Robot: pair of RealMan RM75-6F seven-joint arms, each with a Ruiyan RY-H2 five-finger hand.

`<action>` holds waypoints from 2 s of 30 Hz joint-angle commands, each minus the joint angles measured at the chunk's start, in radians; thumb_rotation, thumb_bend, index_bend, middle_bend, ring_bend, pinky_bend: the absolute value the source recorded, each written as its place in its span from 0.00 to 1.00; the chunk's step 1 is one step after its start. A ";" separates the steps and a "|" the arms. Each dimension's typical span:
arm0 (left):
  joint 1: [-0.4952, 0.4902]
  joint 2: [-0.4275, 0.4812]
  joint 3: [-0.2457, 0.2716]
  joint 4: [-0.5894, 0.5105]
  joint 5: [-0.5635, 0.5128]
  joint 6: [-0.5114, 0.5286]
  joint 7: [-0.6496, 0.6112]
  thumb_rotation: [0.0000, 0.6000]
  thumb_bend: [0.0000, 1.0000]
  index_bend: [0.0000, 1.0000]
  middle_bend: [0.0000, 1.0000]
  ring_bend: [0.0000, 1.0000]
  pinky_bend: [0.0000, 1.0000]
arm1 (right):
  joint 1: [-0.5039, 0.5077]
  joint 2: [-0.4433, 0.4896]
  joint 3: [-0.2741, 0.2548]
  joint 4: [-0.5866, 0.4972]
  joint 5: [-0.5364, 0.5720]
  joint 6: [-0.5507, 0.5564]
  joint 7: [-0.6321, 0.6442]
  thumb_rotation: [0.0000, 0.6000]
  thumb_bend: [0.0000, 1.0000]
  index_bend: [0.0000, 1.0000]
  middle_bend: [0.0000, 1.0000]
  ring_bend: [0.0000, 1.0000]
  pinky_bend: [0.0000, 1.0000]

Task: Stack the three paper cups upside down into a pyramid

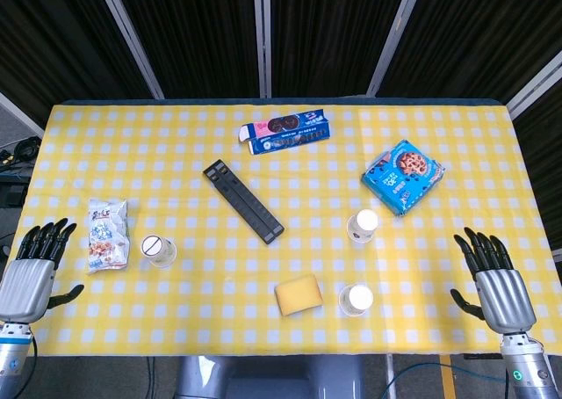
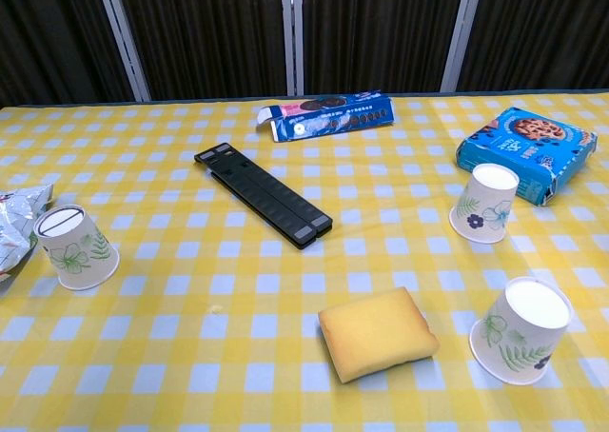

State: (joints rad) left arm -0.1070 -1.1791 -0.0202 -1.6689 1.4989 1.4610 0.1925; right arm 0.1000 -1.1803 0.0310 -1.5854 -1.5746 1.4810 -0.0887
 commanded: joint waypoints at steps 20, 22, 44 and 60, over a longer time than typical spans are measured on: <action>-0.007 -0.007 0.000 0.007 -0.003 -0.014 0.007 1.00 0.14 0.00 0.00 0.00 0.00 | 0.003 0.003 0.001 -0.004 0.004 -0.008 0.002 1.00 0.14 0.00 0.00 0.00 0.00; -0.008 -0.007 -0.001 0.005 -0.003 -0.014 0.007 1.00 0.14 0.00 0.00 0.00 0.00 | 0.003 0.003 -0.001 -0.003 0.004 -0.010 0.002 1.00 0.14 0.00 0.00 0.00 0.00; -0.121 -0.005 -0.053 -0.043 -0.087 -0.186 0.074 1.00 0.28 0.09 0.00 0.00 0.00 | 0.005 0.013 -0.004 -0.008 0.005 -0.020 0.026 1.00 0.14 0.00 0.00 0.00 0.00; -0.289 -0.036 -0.093 -0.089 -0.352 -0.441 0.304 1.00 0.30 0.17 0.00 0.00 0.00 | 0.009 0.013 -0.010 -0.007 -0.002 -0.027 0.033 1.00 0.14 0.00 0.00 0.00 0.00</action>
State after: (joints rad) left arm -0.3766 -1.2023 -0.1066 -1.7581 1.1710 1.0414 0.4807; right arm 0.1089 -1.1678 0.0214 -1.5923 -1.5764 1.4542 -0.0555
